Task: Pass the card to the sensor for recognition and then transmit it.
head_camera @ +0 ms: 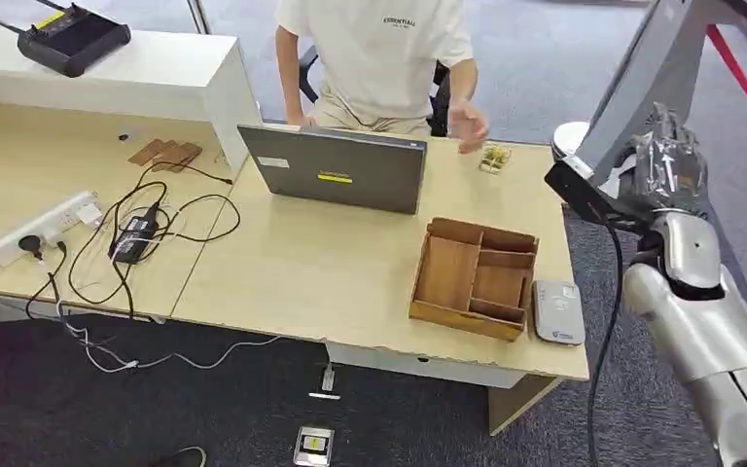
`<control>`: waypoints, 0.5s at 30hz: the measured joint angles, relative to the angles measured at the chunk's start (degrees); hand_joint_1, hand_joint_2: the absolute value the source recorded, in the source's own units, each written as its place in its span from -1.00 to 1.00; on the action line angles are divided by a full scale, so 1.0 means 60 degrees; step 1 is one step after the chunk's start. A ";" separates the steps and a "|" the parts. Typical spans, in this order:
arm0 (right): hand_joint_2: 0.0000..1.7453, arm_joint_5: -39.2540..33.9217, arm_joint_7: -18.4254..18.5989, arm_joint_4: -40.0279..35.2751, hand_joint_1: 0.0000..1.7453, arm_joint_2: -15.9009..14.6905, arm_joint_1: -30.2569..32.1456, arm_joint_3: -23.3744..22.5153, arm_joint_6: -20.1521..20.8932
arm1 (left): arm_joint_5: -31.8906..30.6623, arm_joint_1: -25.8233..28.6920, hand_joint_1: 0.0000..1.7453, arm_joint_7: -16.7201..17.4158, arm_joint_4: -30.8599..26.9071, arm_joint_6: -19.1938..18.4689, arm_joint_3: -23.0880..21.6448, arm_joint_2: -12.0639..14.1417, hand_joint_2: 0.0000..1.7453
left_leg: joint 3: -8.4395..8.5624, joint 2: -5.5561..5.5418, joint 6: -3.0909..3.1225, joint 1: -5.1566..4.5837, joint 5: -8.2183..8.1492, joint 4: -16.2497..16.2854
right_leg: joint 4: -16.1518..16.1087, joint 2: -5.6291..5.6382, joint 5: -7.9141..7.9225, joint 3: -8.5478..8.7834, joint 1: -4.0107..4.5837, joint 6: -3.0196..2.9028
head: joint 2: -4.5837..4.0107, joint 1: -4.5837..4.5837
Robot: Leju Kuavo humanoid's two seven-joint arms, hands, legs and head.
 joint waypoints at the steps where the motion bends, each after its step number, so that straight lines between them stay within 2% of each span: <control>1: 1.00 0.0054 -0.0047 0.0003 1.00 0.0054 -0.0137 0.0033 0.0126 | -0.0058 -0.0049 -1.00 -0.0011 0.0000 -0.0040 -0.0007 -0.0011 -1.00 | -0.0001 -0.0001 0.0000 0.0001 0.0000 0.0000 | 0.0001 0.0000 0.0000 0.0001 0.0001 0.0000 | 0.0000 0.0000; 4: 1.00 0.0186 -0.0248 0.0205 1.00 0.0354 -0.0542 0.0149 0.0605 | -0.0332 -0.0216 -1.00 -0.0025 0.0000 -0.0251 -0.0044 -0.0051 -1.00 | -0.0003 0.0000 -0.0002 0.0001 0.0001 -0.0001 | 0.0004 0.0000 0.0000 -0.0002 0.0001 0.0000 | 0.0000 0.0000; 7: 1.00 0.0284 -0.0463 0.0704 1.00 0.0765 -0.0880 0.0375 0.0768 | -0.0583 -0.0411 -1.00 -0.0025 0.0000 -0.0393 -0.0084 -0.0106 -1.00 | -0.0005 -0.0006 -0.0004 0.0006 0.0004 -0.0001 | 0.0009 -0.0002 0.0000 -0.0002 0.0005 -0.0001 | 0.0000 0.0000; 9: 1.00 0.0357 -0.0550 0.0973 1.00 0.0980 -0.1045 0.0488 0.0790 | -0.0684 -0.0480 -1.00 -0.0025 0.0000 -0.0397 -0.0091 -0.0149 -1.00 | -0.0015 -0.0013 -0.0004 0.0006 0.0004 -0.0002 | 0.0006 -0.0007 -0.0001 -0.0008 0.0005 -0.0002 | 0.0000 0.0004; 15: 1.00 0.0422 -0.0725 0.2586 1.00 0.2097 -0.1723 0.1023 0.0608 | -0.0980 -0.0698 -1.00 -0.0065 0.0000 -0.0513 -0.0113 -0.0258 -1.00 | -0.0012 -0.0009 -0.0005 0.0006 0.0005 -0.0001 | 0.0012 -0.0001 0.0000 -0.0012 0.0004 -0.0001 | 0.0000 0.0000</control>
